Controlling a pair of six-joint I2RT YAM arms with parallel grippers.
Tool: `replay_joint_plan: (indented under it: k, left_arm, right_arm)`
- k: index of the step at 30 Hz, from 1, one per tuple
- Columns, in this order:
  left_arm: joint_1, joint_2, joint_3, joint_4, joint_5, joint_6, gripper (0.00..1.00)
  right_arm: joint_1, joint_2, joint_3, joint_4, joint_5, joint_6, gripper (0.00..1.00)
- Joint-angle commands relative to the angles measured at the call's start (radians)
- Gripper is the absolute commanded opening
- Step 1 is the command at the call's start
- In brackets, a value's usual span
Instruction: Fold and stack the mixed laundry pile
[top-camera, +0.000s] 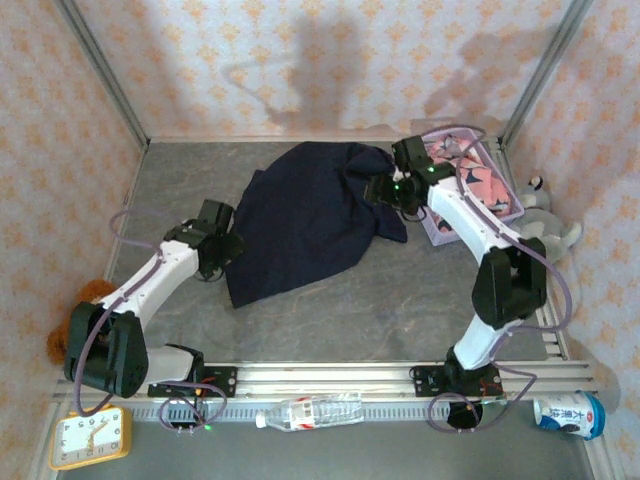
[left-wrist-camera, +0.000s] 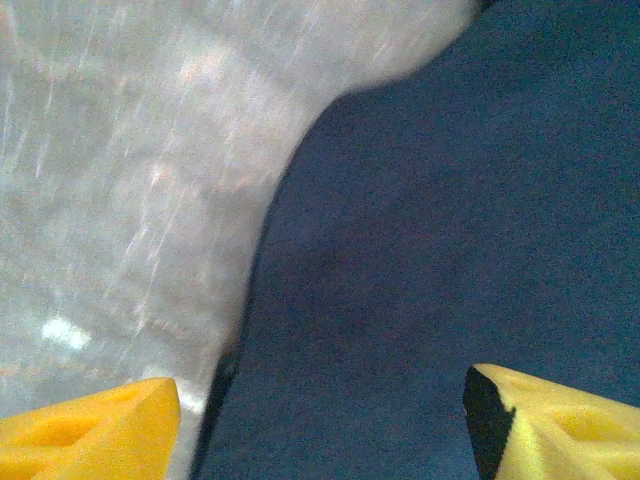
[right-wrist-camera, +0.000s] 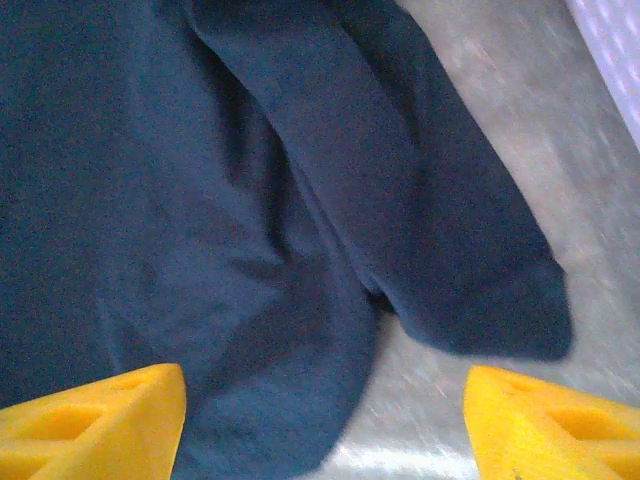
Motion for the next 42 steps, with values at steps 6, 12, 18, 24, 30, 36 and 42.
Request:
replay_joint_plan:
  k: [6,12,18,24,30,36,42]
  left_arm:
    - [-0.132,-0.047,-0.158,0.020,0.057,-0.129,0.75]
    - [-0.147,-0.029,-0.242,0.135,0.059,-0.219,0.72]
    - [-0.149,0.062,-0.224,0.198,0.059,-0.227,0.65]
    - [-0.150,0.141,-0.201,0.235,0.046,-0.245,0.53]
    - [-0.150,0.195,-0.141,0.234,0.026,-0.252,0.14]
    - [-0.143,0.184,0.012,0.116,-0.042,-0.194,0.00]
    - [-0.131,0.180,0.128,0.050,-0.079,-0.132,0.00]
  right_arm:
    - [-0.080,-0.070,-0.266,0.165,-0.013,0.055,0.69]
    - [-0.092,0.014,-0.288,0.238,0.018,0.087,0.64]
    - [-0.089,0.097,-0.276,0.305,0.016,0.131,0.61]
    - [-0.086,0.158,-0.256,0.302,0.057,0.134,0.51]
    - [-0.086,0.186,-0.228,0.276,0.085,0.111,0.08]
    - [-0.086,0.113,-0.188,0.229,0.118,0.074,0.00]
    - [-0.076,0.055,-0.195,0.190,0.059,0.047,0.10]
